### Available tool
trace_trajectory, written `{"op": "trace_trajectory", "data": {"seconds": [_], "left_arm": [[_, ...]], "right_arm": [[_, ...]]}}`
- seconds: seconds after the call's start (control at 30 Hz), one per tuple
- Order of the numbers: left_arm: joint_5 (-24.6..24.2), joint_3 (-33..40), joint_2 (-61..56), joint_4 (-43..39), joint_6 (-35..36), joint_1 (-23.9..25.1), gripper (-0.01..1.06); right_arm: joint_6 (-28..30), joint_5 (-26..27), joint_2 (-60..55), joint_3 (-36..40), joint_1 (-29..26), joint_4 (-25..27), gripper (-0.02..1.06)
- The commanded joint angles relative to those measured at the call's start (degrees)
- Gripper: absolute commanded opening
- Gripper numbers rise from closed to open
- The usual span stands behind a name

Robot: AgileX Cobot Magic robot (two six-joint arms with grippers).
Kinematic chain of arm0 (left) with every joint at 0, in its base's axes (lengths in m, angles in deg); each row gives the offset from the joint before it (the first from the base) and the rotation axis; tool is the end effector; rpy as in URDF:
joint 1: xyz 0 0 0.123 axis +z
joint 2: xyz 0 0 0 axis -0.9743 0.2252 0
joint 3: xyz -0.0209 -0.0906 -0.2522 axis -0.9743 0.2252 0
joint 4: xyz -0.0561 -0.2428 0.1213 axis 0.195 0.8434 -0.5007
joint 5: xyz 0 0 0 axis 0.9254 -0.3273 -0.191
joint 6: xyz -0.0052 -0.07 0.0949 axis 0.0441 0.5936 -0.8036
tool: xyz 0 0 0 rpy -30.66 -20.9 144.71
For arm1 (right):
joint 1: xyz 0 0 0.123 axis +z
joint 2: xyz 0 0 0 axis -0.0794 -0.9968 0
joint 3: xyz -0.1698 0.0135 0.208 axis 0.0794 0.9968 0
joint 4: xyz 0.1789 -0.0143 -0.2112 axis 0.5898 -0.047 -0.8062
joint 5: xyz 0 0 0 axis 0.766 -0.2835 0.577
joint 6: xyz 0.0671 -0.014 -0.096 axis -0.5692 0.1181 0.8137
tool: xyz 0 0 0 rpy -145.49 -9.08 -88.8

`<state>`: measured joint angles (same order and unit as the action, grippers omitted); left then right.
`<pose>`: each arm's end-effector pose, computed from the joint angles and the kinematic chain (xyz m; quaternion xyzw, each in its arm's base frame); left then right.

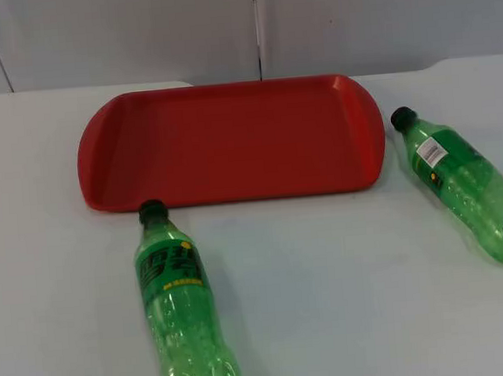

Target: Place the bottle upright on the tray.

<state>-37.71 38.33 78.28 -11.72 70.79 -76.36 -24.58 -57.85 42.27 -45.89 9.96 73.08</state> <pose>0.0578 -0.0013 0.2746 0.0040 0.8600 -0.0013 0.5102 0.0556 -0.0023 0.2803 -0.0246 0.8548 -0.0031 0.5183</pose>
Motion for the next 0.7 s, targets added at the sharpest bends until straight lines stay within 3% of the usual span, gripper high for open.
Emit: {"op": "trace_trajectory", "data": {"seconds": [0.0,0.43,0.67], "left_arm": [[0.39,0.31,-0.26,1.25,-0.11,0.19,1.05],[0.64,-7.22,-0.26,2.97,-0.11,0.19,1.05],[0.44,-7.79,-0.26,2.97,1.1,0.19,1.05]], "right_arm": [[0.26,0.35,0.15,0.09,-0.5,0.1,1.05],[0.08,0.35,0.15,0.09,-0.5,0.1,1.05],[0.08,0.35,0.15,0.09,-0.5,0.1,1.05]]}}
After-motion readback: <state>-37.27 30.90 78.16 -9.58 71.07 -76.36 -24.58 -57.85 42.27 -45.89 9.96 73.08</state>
